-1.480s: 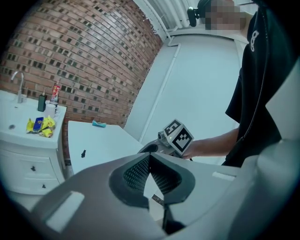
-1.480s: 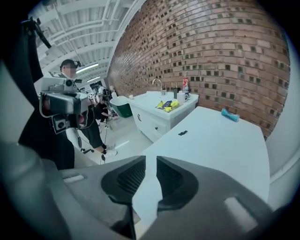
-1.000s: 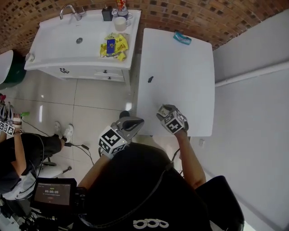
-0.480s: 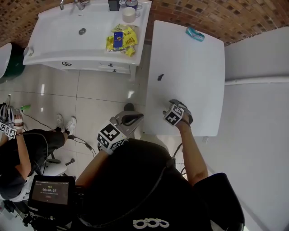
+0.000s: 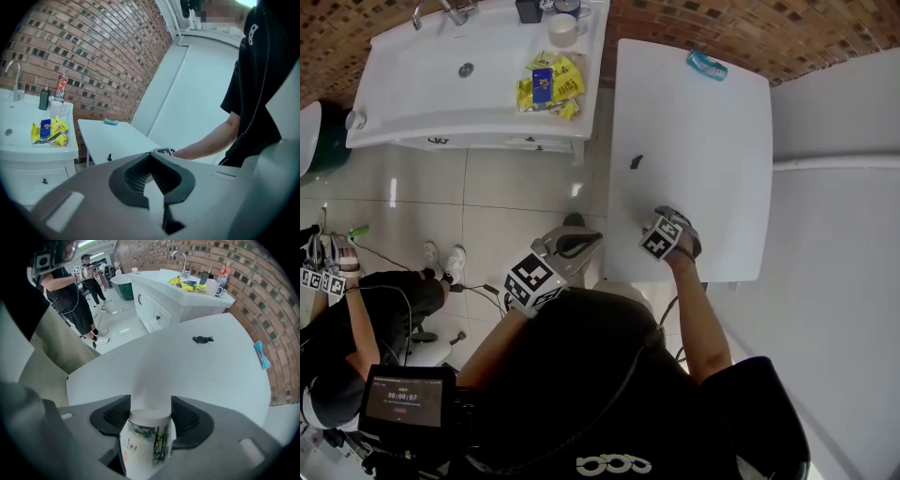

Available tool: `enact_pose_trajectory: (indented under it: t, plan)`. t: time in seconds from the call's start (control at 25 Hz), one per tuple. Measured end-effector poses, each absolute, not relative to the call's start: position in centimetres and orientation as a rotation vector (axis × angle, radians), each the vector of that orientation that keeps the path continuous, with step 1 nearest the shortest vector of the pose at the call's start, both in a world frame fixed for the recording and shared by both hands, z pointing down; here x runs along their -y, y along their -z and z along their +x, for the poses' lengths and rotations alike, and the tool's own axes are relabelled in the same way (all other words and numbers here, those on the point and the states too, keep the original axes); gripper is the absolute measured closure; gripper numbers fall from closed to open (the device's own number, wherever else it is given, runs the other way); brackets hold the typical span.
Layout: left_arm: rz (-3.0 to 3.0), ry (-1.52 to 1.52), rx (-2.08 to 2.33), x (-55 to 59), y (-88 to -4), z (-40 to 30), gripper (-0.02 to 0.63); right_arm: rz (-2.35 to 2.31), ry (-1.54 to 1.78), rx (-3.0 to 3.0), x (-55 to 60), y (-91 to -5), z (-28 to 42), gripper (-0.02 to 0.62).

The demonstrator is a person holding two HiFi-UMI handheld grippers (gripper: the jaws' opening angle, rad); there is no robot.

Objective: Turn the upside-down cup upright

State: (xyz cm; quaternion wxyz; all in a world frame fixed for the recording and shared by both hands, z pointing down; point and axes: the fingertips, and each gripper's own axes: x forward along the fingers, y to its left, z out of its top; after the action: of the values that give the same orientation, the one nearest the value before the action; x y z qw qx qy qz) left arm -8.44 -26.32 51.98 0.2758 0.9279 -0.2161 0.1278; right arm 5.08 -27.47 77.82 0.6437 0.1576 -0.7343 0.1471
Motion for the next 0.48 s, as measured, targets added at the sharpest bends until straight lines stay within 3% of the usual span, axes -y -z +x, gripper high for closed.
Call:
enact_pose_trajectory:
  t: [0.48]
  plan:
    - [2.513,-0.341,0.542,26.5,-51.6,-6.8,0.591,0.505,-0.359,1.796,28.7,-73.7,4.9,0.339]
